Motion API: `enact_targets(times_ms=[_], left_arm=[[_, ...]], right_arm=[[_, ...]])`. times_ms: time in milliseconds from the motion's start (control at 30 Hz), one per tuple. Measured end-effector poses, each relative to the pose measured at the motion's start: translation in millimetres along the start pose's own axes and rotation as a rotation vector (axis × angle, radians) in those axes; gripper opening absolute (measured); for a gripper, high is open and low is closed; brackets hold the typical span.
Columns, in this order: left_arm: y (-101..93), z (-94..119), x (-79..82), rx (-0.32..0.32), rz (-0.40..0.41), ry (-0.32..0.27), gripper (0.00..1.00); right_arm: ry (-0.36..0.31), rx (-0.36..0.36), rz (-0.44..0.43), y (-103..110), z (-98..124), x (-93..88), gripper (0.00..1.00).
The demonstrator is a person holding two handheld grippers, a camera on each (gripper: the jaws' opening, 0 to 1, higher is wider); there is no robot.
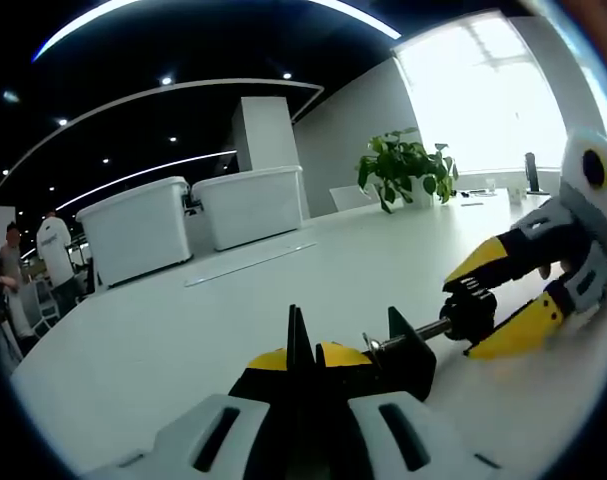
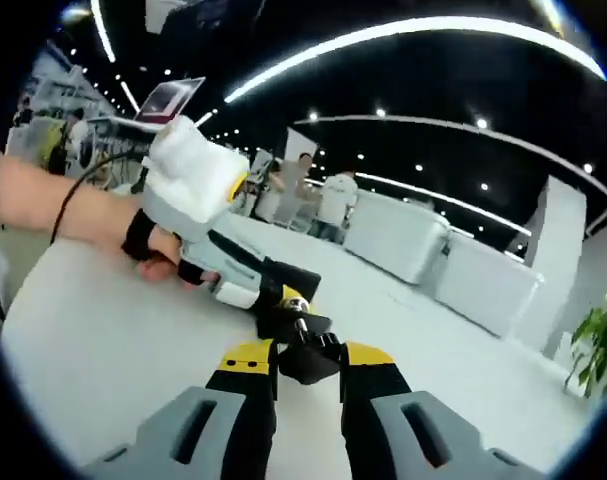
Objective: Clamp the fixed fixture on the desktop, loosen the retaining clip, secure it to the edge of the desk, and tighten the retaining clip.
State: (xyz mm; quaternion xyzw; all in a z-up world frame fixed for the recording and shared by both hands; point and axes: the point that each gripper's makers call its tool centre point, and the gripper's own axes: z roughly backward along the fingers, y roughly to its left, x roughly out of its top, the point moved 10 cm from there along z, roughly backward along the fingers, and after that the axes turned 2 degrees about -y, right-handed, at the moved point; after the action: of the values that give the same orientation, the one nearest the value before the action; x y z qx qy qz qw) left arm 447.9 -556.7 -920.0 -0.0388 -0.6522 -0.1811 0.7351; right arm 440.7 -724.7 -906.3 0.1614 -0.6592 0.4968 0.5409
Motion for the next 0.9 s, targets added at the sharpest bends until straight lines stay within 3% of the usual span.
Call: enact_targets(times_ms=[167, 433, 500, 567, 633, 733, 900], left_arm=[[-0.3, 1, 0.1, 0.003, -0.005, 0.000, 0.07], [-0.5, 1, -0.2, 0.004, -0.005, 0.000, 0.07], [-0.6, 1, -0.3, 0.004, -0.004, 0.000, 0.07], [-0.7, 2, -0.3, 0.001, -0.004, 0.000, 0.07], [-1.1, 2, -0.4, 0.000, -0.003, 0.001, 0.07], [-0.5, 2, -0.3, -0.002, -0.003, 0.001, 0.07], [0.0, 1, 0.2, -0.002, -0.004, 0.000, 0.07]], right_arm=[[0.025, -0.034, 0.223, 5, -2, 2.8, 0.23], [0.026, -0.043, 0.222, 4, -2, 2.4, 0.24], [0.022, -0.026, 0.129, 2, -1, 2.1, 0.23], [-0.023, -0.014, -0.112, -6, 3, 3.9, 0.20], [-0.067, 0.011, -0.414, -19, 9, 1.2, 0.21], [-0.099, 0.017, -0.632, -33, 12, -3.6, 0.21], [-0.073, 0.039, -0.691, -35, 8, -10.3, 0.22]])
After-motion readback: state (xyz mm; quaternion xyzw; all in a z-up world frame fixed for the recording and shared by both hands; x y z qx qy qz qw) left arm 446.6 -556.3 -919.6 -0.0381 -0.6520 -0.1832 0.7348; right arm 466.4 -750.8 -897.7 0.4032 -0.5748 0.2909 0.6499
